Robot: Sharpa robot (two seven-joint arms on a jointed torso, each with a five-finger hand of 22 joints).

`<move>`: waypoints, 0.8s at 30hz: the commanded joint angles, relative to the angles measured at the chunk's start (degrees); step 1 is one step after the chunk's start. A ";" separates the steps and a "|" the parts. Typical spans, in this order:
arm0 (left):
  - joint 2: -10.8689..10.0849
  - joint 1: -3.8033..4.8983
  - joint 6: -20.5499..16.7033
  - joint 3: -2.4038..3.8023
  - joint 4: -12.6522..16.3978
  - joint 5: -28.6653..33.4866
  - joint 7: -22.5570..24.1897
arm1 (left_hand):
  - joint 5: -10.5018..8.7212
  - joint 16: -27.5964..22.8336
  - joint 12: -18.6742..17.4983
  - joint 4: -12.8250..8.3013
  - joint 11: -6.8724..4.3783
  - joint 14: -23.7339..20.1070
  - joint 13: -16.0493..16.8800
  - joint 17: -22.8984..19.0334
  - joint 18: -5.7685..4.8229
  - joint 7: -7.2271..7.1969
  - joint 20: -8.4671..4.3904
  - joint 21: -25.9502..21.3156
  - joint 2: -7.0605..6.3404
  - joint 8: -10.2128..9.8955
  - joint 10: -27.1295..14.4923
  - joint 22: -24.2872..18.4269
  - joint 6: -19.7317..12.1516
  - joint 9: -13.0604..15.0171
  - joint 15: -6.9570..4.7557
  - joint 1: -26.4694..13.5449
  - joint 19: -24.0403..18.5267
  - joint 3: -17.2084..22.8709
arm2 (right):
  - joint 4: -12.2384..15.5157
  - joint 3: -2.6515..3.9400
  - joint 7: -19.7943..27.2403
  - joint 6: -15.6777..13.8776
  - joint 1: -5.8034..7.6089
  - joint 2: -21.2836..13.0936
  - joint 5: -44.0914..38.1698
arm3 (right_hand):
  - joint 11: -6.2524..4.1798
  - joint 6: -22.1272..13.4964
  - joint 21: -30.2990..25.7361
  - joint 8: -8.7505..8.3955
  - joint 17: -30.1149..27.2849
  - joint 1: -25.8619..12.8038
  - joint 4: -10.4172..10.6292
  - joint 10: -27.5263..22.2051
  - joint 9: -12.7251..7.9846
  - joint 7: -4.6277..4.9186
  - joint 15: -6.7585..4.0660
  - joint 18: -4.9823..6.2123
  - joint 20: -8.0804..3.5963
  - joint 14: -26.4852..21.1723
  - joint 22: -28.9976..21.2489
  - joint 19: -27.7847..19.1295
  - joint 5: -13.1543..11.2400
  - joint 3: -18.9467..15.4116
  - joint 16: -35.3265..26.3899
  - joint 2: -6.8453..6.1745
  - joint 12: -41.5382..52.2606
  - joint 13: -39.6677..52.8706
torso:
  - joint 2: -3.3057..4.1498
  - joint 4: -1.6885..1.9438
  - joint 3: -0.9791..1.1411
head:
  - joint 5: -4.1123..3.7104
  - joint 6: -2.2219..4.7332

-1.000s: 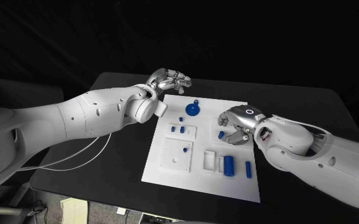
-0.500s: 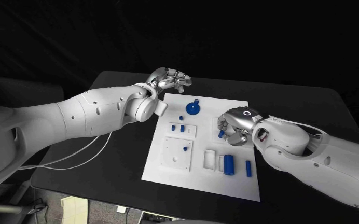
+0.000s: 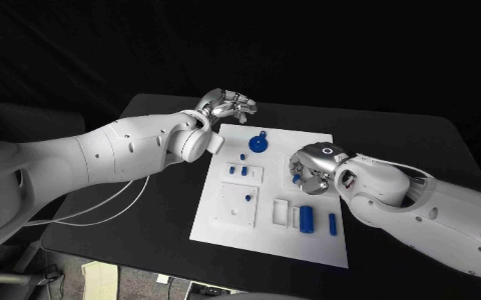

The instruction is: Assemble the parts on the task board

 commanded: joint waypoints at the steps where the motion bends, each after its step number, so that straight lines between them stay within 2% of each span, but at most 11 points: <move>1: 0.08 0.11 0.55 0.05 0.08 0.30 0.56 | 0.13 -0.37 0.13 -0.12 -0.04 0.08 -0.10 0.08 0.75 0.02 0.00 -0.35 0.29 0.17 -0.50 0.07 -0.33 -0.06 0.36 0.06 0.11 -0.21 | -0.19 -0.19 0.33 1.38 -0.24 0.36 -0.76 | 0.05 0.47 0.22 0.20 0.00 -0.10 0.00 0.42 -0.04 -0.04 -0.44 6.75 -0.07 -0.15 0.42 0.20 -0.32 0.42 0.33 0.35 0.36 0.13 | 0.02 0.02 -0.01 | -0.03 -0.04; 9: 0.07 0.11 0.53 0.05 0.12 0.30 0.55 | 0.13 -0.39 0.14 -0.12 -0.04 0.08 -0.10 0.11 0.75 0.02 0.00 -0.37 0.28 0.17 -0.50 0.09 -0.34 -0.06 0.36 0.07 0.12 -0.21 | -0.94 -0.41 -0.14 1.34 -0.34 0.80 -1.41 | 0.00 0.53 0.22 0.22 -0.01 -0.29 -0.01 0.42 0.03 -0.10 -0.50 6.75 -0.14 -0.13 0.46 0.23 -0.31 0.62 0.31 0.41 0.37 0.28 | 0.00 0.01 -0.01 | -0.07 -0.05; 20: 0.10 0.11 0.58 0.05 0.17 0.30 0.52 | 0.14 -0.40 0.14 -0.13 -0.04 0.08 -0.11 0.15 0.76 0.02 0.00 -0.39 0.28 0.18 -0.51 0.12 -0.34 -0.06 0.36 0.08 0.13 -0.21 | -1.40 -0.72 -0.36 1.26 -0.36 1.20 -1.84 | -0.43 1.77 0.29 0.78 0.05 0.51 -1.48 1.40 0.49 -0.61 -0.91 6.75 -0.35 -0.07 0.68 0.26 -0.29 2.72 0.30 2.16 0.98 1.13 | -0.01 -0.01 -0.03 | -0.26 -0.05; 24: 0.07 0.11 0.57 0.05 0.17 0.30 0.54 | 0.14 -0.41 0.14 -0.12 -0.04 0.09 -0.12 0.16 0.76 0.02 0.00 -0.40 0.29 0.18 -0.51 0.13 -0.34 -0.07 0.36 0.08 0.13 -0.21 | -1.22 -0.76 -0.62 -0.13 -0.43 1.18 -2.36 | -0.63 2.24 0.36 0.97 0.10 0.31 -2.01 1.79 0.64 -0.80 -1.10 6.75 -0.42 -0.02 0.76 0.31 -0.29 3.04 0.32 2.44 1.22 1.46 | -0.03 -0.01 -0.02 | -0.28 -0.07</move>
